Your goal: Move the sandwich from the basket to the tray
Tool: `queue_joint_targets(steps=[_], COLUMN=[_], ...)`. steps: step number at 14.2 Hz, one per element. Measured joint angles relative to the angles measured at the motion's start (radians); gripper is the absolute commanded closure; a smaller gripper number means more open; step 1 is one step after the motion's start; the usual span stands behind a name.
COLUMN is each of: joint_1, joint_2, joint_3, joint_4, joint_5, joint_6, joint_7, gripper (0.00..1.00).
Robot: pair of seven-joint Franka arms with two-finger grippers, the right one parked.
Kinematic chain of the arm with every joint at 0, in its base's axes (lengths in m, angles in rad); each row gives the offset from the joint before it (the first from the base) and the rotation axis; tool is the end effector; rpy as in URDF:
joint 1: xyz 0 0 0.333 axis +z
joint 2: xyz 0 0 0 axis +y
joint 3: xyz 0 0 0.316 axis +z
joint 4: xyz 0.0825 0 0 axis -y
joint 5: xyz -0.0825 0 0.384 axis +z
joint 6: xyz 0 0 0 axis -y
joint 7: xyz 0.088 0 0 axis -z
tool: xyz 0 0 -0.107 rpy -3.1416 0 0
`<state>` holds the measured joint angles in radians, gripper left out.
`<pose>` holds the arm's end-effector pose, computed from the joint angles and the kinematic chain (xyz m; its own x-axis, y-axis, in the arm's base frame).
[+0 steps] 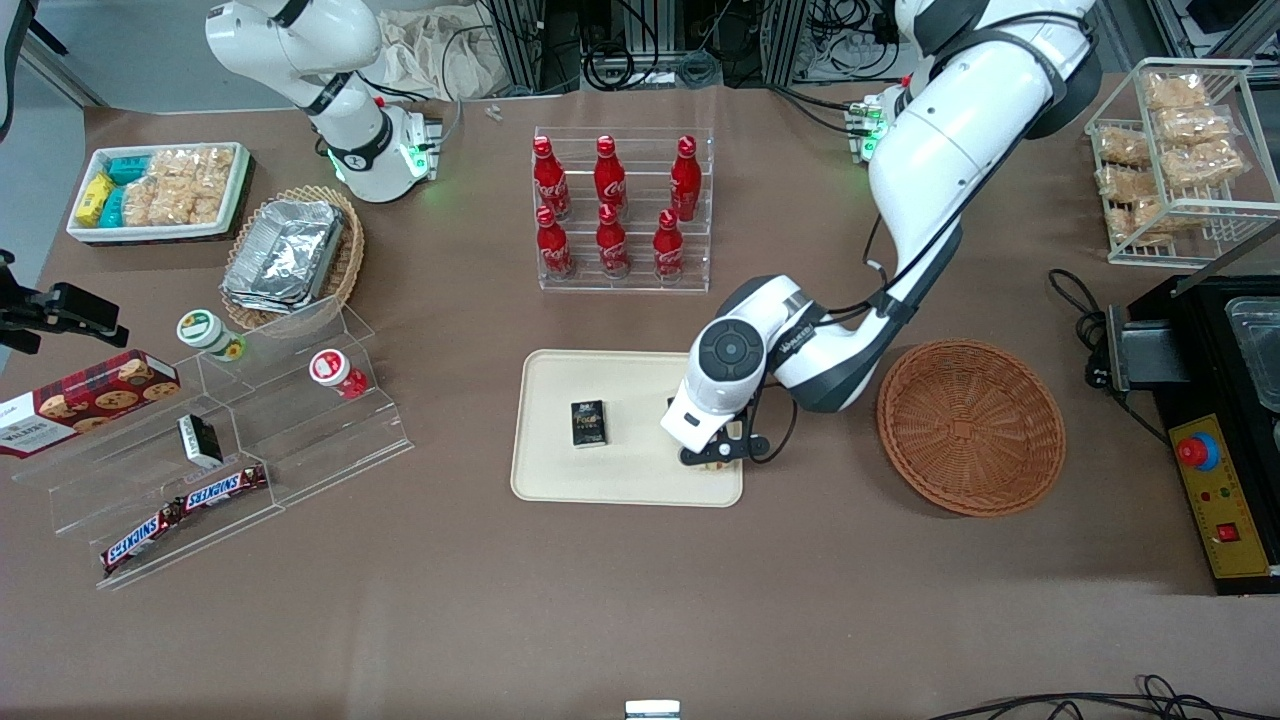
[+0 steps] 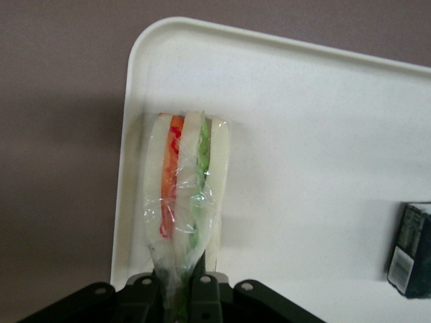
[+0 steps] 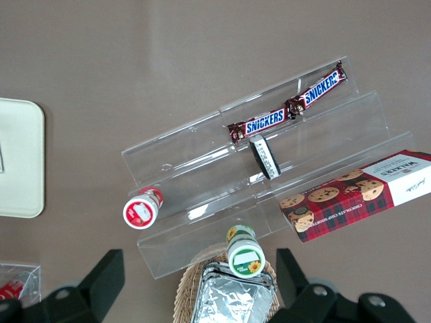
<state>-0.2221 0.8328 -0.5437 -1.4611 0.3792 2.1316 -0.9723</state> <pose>0.5716 -0.4279 0.2316 0.9871 0.1355 -0.0852 0.1378 -0.9902 0.0211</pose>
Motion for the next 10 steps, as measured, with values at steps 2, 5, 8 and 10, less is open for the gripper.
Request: queue_joint_targets(steps=[2,5,8,10], joint_1=[0.0,0.005,0.03,0.089], joint_2=[0.011,-0.001,-0.097,-0.205], joint_3=[0.0,-0.001,-0.001,-0.017], joint_4=[0.019,0.05,0.084,0.08], joint_5=[0.0,0.0,0.0,-0.012], joint_6=[0.0,-0.001,-0.136,-0.261], joint_7=[-0.004,-0.036,-0.038,-0.023], gripper=[0.0,0.0,0.0,0.0])
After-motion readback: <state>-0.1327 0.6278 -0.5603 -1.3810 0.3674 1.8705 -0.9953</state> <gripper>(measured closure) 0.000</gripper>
